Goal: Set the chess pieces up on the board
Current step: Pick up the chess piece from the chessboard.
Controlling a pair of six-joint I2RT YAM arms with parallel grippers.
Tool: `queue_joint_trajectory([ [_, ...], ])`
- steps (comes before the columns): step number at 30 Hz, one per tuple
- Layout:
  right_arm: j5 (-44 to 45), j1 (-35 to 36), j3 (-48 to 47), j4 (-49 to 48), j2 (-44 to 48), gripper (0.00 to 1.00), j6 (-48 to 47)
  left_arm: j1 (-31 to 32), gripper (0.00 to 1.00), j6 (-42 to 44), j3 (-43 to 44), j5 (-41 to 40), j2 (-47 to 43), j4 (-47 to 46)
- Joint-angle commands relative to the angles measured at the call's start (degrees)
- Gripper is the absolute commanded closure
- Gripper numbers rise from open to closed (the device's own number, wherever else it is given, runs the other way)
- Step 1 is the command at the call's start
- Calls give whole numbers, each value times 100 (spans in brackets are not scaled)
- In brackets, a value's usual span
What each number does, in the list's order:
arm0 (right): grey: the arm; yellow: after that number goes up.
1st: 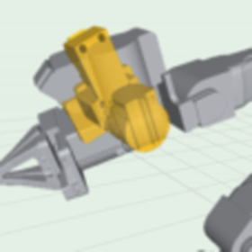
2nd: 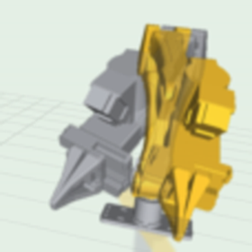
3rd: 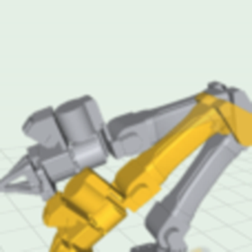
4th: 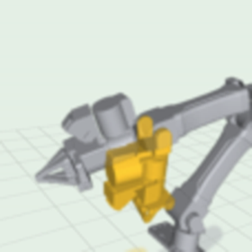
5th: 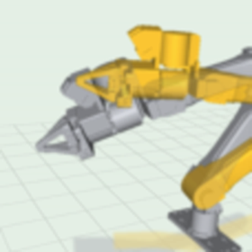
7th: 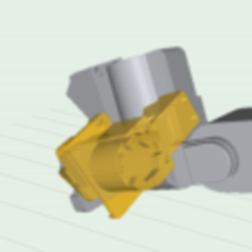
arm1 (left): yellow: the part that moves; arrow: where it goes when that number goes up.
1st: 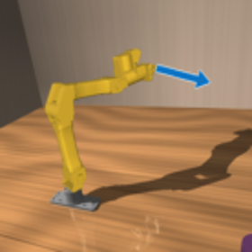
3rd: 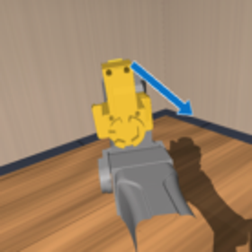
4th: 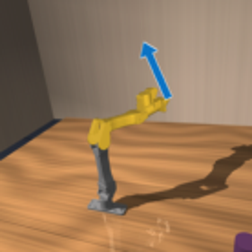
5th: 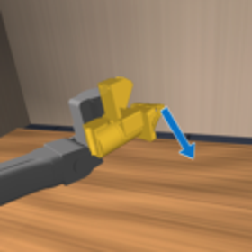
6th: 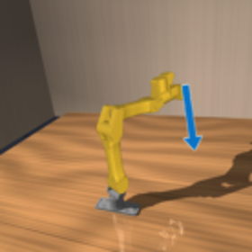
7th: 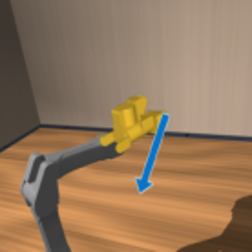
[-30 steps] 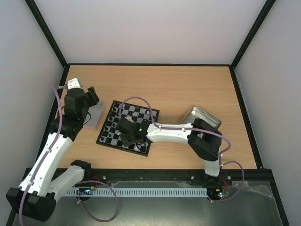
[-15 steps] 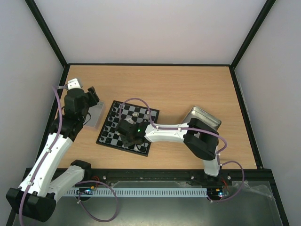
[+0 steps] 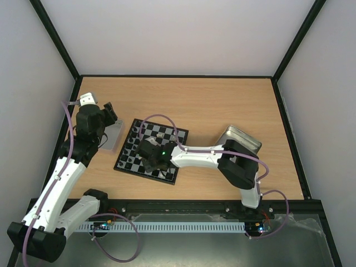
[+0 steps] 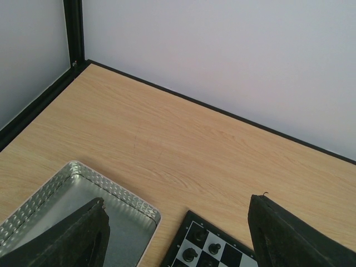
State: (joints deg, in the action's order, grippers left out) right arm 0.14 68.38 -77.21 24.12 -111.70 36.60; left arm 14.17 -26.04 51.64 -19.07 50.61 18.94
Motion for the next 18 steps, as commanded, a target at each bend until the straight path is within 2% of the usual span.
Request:
queue_joint_trajectory([
  [1,184,35,-31,206,636,91,-362,-51,30,56,-86,-9,-35,-97],
  [9,508,-332,149,139,1358,90,-396,-107,30,38,-101,61,-27,-128],
  [18,931,-1594,639,154,1754,90,-92,-121,30,56,-101,88,-25,-144],
])
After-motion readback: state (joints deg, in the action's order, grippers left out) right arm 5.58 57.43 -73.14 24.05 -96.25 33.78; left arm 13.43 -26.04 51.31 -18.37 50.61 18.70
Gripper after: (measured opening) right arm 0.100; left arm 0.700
